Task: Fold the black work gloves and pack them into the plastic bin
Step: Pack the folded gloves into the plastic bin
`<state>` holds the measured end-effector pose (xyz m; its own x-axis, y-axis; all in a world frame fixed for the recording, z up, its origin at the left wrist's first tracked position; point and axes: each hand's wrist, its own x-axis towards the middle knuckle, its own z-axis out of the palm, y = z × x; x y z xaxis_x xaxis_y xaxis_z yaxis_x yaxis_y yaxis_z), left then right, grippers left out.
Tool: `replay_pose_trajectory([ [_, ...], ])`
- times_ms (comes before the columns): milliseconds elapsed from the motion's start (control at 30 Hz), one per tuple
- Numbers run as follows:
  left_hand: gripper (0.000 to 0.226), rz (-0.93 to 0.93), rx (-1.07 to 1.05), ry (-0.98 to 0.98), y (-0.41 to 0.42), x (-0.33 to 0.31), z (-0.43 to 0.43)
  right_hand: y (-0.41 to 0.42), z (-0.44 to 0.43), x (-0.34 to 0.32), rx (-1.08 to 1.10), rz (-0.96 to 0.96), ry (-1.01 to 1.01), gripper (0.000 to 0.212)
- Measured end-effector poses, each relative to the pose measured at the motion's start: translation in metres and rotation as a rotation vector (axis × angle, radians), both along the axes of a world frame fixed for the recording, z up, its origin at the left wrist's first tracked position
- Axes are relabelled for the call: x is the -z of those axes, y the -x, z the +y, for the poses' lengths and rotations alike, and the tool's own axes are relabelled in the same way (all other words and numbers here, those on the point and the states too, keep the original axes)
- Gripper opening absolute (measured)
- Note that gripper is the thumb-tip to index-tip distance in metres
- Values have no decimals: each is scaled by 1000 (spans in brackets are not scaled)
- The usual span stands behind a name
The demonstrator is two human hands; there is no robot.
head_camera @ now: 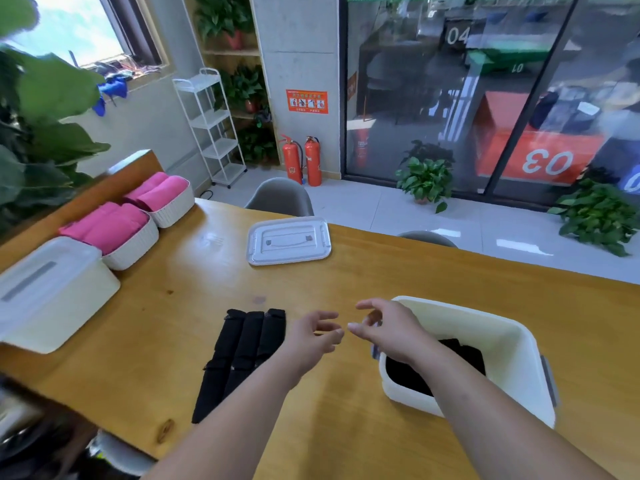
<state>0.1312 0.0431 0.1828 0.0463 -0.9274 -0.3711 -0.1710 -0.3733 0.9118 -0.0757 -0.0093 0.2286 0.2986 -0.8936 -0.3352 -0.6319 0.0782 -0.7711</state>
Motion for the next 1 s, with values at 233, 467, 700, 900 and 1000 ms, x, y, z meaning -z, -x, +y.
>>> replay_pose_trajectory([
  [233, 41, -198, -91, -69, -63, 22, 33, -73, 1, 23, -165, 96, -14, 54],
  [467, 42, -294, -138, -130, -114, 38, 46, -129, 5, 48, -303, 256, -60, 59],
  [700, 47, -406, -108, -145, -148, 53, 34, -165, -5, 75, -340, 346, -130, 63],
  [900, 55, -510, -53, -155, -160, 66, 20, -188, -14, 97, -336, 345, -155, 63],
  [1000, 58, -518, -26, -150, -161, 71, 14, -197, -17, 110, -300, 281, -196, 62],
])
